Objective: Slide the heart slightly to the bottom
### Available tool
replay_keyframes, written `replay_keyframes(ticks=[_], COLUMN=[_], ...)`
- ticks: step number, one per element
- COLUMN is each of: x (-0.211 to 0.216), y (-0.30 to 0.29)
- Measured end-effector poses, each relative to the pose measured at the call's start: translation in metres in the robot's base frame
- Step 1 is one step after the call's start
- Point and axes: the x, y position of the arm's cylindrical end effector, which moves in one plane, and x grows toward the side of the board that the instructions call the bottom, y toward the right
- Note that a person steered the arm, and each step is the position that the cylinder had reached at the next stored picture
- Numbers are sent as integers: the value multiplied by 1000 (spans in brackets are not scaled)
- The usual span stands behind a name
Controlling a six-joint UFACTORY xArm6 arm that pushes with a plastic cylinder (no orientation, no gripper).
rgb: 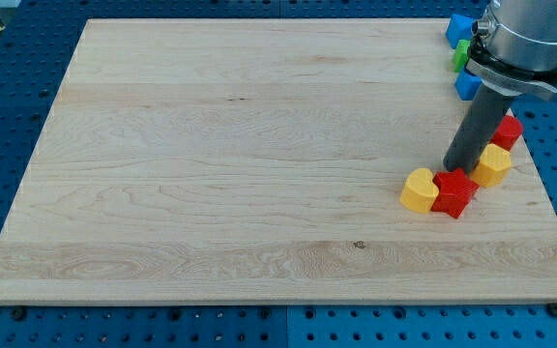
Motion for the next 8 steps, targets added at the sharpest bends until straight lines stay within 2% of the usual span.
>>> replay_keyframes(ticks=[4,5,7,8], x=[1,1,3,22], y=[20,10,-63,-64])
